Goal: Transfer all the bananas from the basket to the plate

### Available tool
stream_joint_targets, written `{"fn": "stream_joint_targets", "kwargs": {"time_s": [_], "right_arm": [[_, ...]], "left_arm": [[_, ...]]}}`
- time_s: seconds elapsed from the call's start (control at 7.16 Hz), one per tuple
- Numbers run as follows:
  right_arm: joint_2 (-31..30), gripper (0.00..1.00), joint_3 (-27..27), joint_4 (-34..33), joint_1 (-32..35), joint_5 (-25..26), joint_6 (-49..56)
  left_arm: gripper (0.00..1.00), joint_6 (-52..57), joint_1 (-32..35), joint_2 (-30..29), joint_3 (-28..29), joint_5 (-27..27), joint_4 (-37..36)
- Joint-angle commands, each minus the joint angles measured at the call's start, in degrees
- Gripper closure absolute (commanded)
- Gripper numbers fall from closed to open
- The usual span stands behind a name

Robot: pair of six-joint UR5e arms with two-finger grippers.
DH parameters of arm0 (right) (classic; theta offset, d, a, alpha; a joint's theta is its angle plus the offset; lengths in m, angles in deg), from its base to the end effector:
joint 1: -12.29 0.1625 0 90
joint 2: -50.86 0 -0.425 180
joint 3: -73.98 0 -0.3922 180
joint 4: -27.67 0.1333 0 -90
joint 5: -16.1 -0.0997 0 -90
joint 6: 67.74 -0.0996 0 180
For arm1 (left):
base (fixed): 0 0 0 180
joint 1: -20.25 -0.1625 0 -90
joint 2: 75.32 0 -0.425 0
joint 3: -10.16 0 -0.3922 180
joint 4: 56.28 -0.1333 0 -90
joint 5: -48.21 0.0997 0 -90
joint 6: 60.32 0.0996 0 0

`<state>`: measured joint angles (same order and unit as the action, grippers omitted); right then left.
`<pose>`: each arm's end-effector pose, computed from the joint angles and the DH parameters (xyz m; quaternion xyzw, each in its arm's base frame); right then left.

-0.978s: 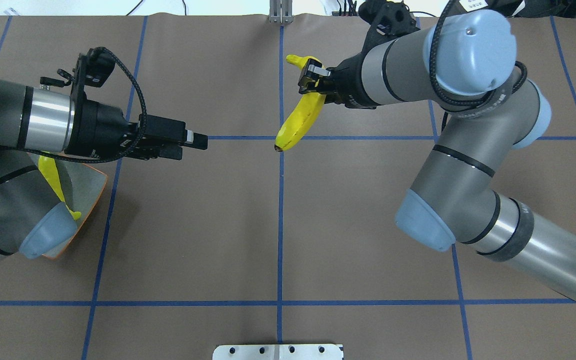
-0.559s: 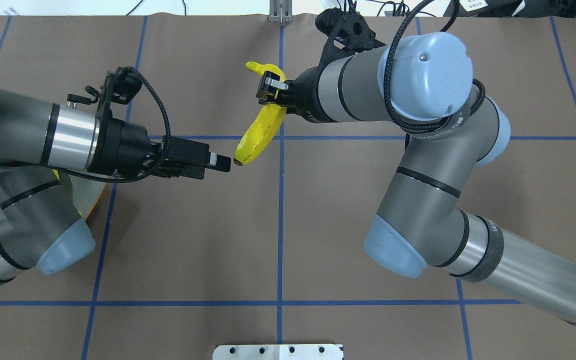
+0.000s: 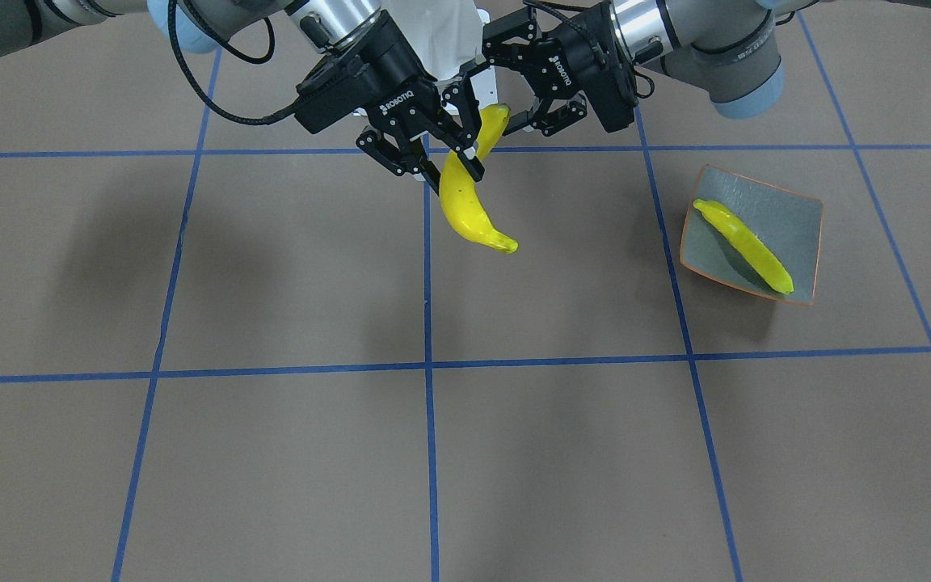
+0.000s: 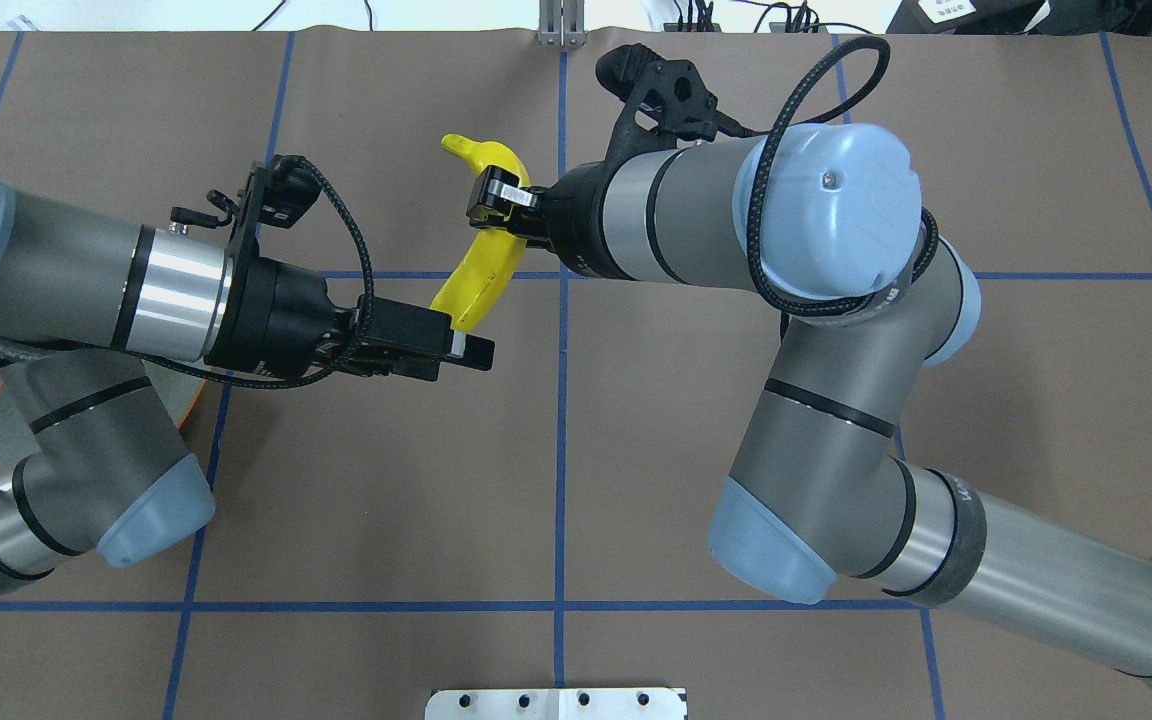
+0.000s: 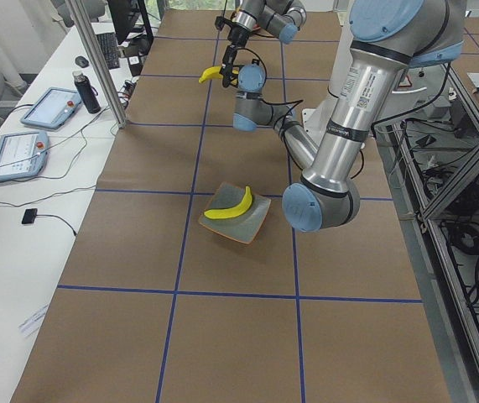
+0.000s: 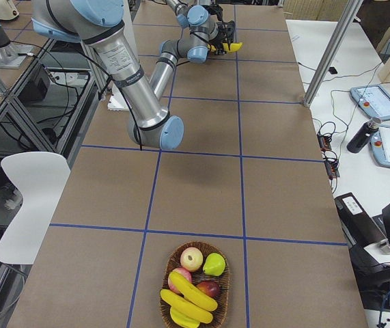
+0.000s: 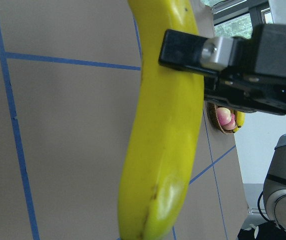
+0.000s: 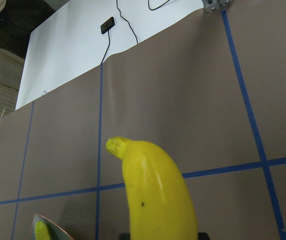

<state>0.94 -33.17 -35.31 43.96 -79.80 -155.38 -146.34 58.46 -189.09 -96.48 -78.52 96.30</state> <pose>-0.4413 -0.4169 0.0686 0.1595 -0.6517 0.1540 0.7253 0.3672 -0.3829 0.1821 0.0843 0.7635 0.0618 0.6373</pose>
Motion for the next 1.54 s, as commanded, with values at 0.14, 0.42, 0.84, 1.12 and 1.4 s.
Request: {"fn": "stream_joint_targets", "kwargs": {"time_s": [0.14,0.42,0.84,1.12,1.4], "right_arm": [[-2.5,1.00,-0.2,6.1,-1.2,1.2,-0.3],[-3.5,1.00,-0.3,7.7,-1.2,1.0,0.1],[-3.3,1.00,-1.7,7.7,-1.9,1.0,-0.3],[-3.5,1.00,-1.7,7.7,-2.7,1.2,-0.2],[-3.5,1.00,-1.7,7.7,-2.8,1.2,0.0]], "left_arm": [[0.09,0.2,-0.1,-0.4,0.0,0.1,0.0],[0.18,0.2,-0.1,-0.4,0.0,0.1,0.0],[0.21,0.2,-0.1,-0.8,0.1,0.2,0.0],[0.38,0.2,0.0,-0.8,0.1,0.2,0.0],[0.91,0.2,0.2,-0.8,0.0,0.2,0.1]]}}
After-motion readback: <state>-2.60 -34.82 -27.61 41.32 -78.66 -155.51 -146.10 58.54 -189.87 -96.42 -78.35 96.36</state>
